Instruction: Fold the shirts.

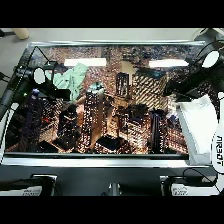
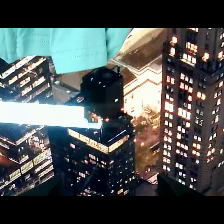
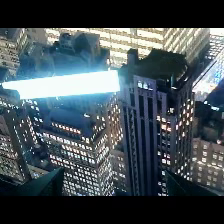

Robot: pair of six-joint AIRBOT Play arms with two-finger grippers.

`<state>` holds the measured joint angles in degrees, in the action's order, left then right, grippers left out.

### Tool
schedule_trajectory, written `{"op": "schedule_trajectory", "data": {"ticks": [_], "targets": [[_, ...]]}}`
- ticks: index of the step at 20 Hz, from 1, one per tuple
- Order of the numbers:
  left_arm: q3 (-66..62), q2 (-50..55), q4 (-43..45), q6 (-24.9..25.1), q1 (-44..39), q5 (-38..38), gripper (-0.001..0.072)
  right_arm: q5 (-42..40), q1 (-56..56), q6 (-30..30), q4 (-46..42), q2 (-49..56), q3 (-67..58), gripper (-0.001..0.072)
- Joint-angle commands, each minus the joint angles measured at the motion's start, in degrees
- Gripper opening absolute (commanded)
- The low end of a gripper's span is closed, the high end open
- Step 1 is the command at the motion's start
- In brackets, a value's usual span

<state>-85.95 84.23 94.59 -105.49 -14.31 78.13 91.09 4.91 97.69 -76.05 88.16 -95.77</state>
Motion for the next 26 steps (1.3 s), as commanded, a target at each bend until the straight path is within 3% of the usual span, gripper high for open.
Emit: {"op": "schedule_trajectory", "data": {"ticks": [1, 15, 20, 21, 22, 23, 25, 26], "targets": [[0.0, 0.0, 0.0, 0.0, 0.0, 0.0, 0.0715, 0.0, -0.1, 0.0, 0.0, 0.0, 0.0, 0.0672], [0.0, 0.0, -0.1, -0.1, 0.0, -0.3, 0.0715, 0.0, -0.1, 0.0, 0.0, 0.0, 0.0, 0.0672], [-0.2, 2.1, 1.4, -0.5, 0.3, -16.5, 0.0714, -6.0, -0.1, 0.0, 0.0, 0.0, 0.0, 0.0672], [-1.6, 4.0, 5.0, -4.3, 1.4, -18.6, 0.068, -7.2, -0.1, 0.0, 0.0, 0.1, 0.0, 0.0672], [-4.6, 7.2, 6.8, -6.2, 3.6, -17.3, 0.0598, -7.7, -0.1, 0.0, 0.0, 0.1, 0.0, 0.0672], [-8.3, 11.0, 6.2, -6.2, 6.2, -15.1, 0.0605, -8.3, -0.1, 0.0, 0.0, 0.1, 0.0, 0.0672], [-16.4, 19.3, 1.8, -6.0, 11.5, -10.4, 0.072, -8.7, -0.1, 0.0, 0.5, 0.1, 0.0, 0.0672], [-19.1, 22.7, -1.9, -6.0, 13.6, -9.7, 0.072, -8.7, -0.1, 0.0, 0.5, 0.1, 0.0, 0.0672]]}}
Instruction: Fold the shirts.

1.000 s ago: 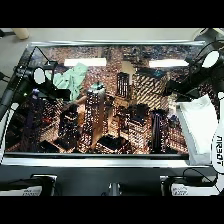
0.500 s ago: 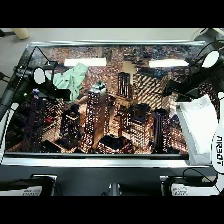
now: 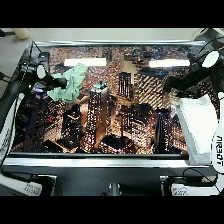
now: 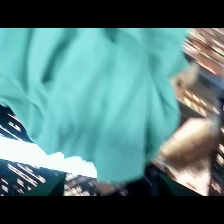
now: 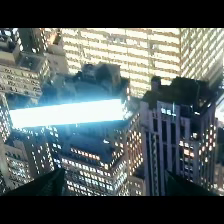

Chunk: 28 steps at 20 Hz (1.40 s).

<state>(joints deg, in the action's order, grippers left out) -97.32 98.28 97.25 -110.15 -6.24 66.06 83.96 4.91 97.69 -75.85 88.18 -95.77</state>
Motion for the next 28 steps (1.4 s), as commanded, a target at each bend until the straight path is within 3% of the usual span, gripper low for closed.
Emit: {"op": "schedule_trajectory", "data": {"ticks": [1, 2, 4, 5, 6, 7, 10, 13, 18, 22, 25, 26, 28], "targets": [[-9.6, 11.6, -9.2, -1.3, 7.4, 1.6, 0.072, -1.5, -0.1, 0.0, 0.3, 0.0, 0.0, 0.0672], [-10.2, 13.7, -13.2, -1.3, 8.5, 0.0, 0.0714, -1.5, -0.1, 0.0, 0.3, 0.0, 0.0, 0.0672], [-10.2, 16.4, -17.6, -1.3, 9.1, -2.9, 0.0523, -1.6, -0.1, 0.0, 0.3, 0.0, 0.0, 0.0672], [-10.2, 17.2, -18.1, -1.3, 9.0, -3.1, 0.0397, -1.6, -0.1, 0.0, 0.3, 0.0, 0.0, 0.0672], [-10.2, 17.4, -18.8, -1.3, 8.8, -2.7, 0.0162, -1.5, -0.1, 0.0, 0.3, 0.0, 0.0, 0.0671], [-10.5, 17.0, -20.3, 0.3, 8.8, -2.4, 0.0026, -1.7, -0.1, -0.1, 0.3, 0.0, 0.0, 0.067], [-13.6, 9.3, -22.1, 10.4, 6.8, -3.6, 0.0025, -2.4, -0.1, -2.6, -0.9, -1.9, -1.3, 0.0668], [-14.0, -6.4, -22.1, 18.7, 1.2, -4.4, 0.0026, -6.6, -0.1, -2.6, -3.3, -7.9, -2.8, 0.0669], [-9.5, -22.8, -20.0, 19.1, -17.4, -3.5, 0.0026, -6.0, -0.1, -1.8, -5.5, -20.5, -2.8, 0.0669], [3.2, -19.9, -18.5, 18.6, -32.7, -6.4, 0.0026, 1.3, -0.1, 0.2, -7.6, -27.3, -2.8, 0.0669], [11.6, -12.3, -18.6, 10.5, -39.1, -10.7, 0.0027, 8.8, -0.1, 0.2, -7.7, -27.5, -2.8, 0.0669], [11.8, -9.0, -19.2, 8.3, -40.5, -10.4, 0.0083, 10.7, -0.1, 0.3, -7.7, -26.6, -2.8, 0.0669], [9.9, -5.5, -21.5, 8.0, -40.4, -8.2, 0.0654, 12.6, -0.1, 1.2, -7.5, -24.0, -2.8, 0.0668]]}}
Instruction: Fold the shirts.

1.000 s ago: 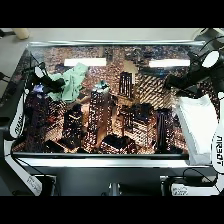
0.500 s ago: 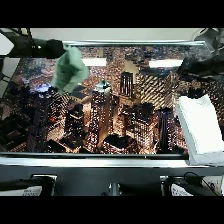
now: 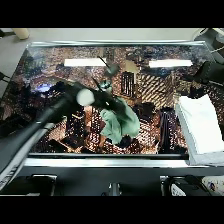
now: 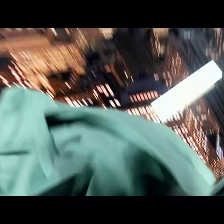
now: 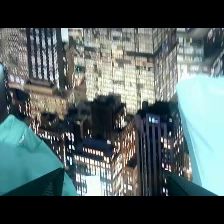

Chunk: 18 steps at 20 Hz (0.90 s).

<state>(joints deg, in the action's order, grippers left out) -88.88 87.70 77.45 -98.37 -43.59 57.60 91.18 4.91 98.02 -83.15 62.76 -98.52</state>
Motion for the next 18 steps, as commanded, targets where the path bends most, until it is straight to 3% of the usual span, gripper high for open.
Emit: {"op": "schedule_trajectory", "data": {"ticks": [1, 5, 8, 10, 14, 18], "targets": [[0.0, 5.0, -1.3, -3.7, -1.7, 2.7, 0.0718, 5.8, -0.1, 0.9, 0.3, 3.0, 0.3, 0.0661], [-5.2, -0.9, 3.0, 0.9, 9.8, 15.2, 0.0717, 3.8, -0.1, 0.2, 4.5, 8.2, 9.2, 0.0657], [1.9, -5.8, 2.9, 1.0, 16.1, 20.1, 0.071, -1.1, -0.1, -3.2, 12.5, 11.0, 19.6, 0.0648], [12.7, -8.0, 0.8, 0.3, 16.6, 16.6, 0.071, -5.1, -0.1, -6.6, 15.6, 12.4, 24.8, 0.0649], [29.3, -7.6, -18.8, 0.5, 15.2, -0.7, 0.0708, -11.0, -0.1, -7.0, 15.0, 16.3, 27.0, 0.0651], [33.3, -5.5, -18.9, 2.0, 13.0, -1.0, 0.0689, -16.1, -0.1, -7.0, 14.8, 19.8, 27.0, 0.0698]]}}
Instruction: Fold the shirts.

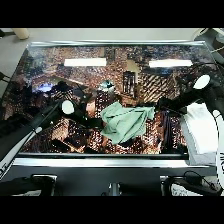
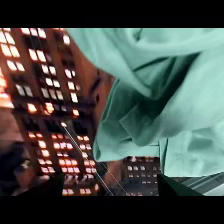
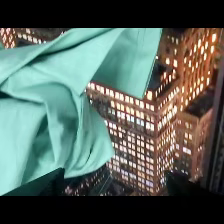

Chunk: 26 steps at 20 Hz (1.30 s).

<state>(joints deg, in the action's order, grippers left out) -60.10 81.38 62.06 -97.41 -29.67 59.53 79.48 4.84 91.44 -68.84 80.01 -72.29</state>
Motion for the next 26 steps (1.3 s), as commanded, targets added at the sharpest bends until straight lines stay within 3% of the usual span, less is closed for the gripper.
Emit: {"op": "schedule_trajectory", "data": {"ticks": [1, 4, 8, 10, 12, 17, 22, 24, 25, 26], "targets": [[5.1, 0.9, -2.9, 1.0, -0.7, -3.1, 0.0583, -4.5, 0.0, -0.4, 0.5, 3.5, 0.8, 0.0696], [5.6, 2.2, -4.2, 0.9, -0.9, -6.0, 0.0582, -4.0, 0.0, -0.5, 0.5, 5.4, 0.8, 0.0691], [5.5, 6.3, -8.2, 0.9, -2.3, -9.7, 0.051, -4.8, 0.0, -0.7, 0.4, 5.9, 0.8, 0.069], [5.5, 7.4, -9.2, 0.5, -2.6, -11.2, 0.0299, -4.6, 0.0, -0.7, 0.8, 5.9, 0.8, 0.0689], [5.5, 7.5, -9.1, 0.4, -2.2, -11.6, 0.0025, -4.5, 0.0, -1.6, 2.2, 5.9, 1.1, 0.0672], [5.5, 4.1, -3.9, 0.5, -1.8, -10.6, 0.0025, -8.9, 0.0, -4.1, 4.1, 8.5, 1.1, 0.0672], [5.5, -1.7, -2.7, 0.3, -2.3, -9.5, 0.0025, -19.3, 0.0, -1.9, 13.2, 13.2, 1.1, 0.0672], [5.5, -3.1, -2.7, -0.2, -2.8, -9.5, 0.0025, -19.9, -0.2, -1.6, 18.4, 15.4, 1.1, 0.067], [5.5, -3.4, -2.7, -0.4, -3.0, -9.6, 0.0025, -18.9, -0.9, -1.6, 19.0, 16.5, 1.1, 0.0658], [5.5, -3.5, -2.7, -0.4, -3.1, -9.6, 0.0025, -18.0, -1.7, -1.7, 18.6, 17.6, 1.1, 0.0509]]}}
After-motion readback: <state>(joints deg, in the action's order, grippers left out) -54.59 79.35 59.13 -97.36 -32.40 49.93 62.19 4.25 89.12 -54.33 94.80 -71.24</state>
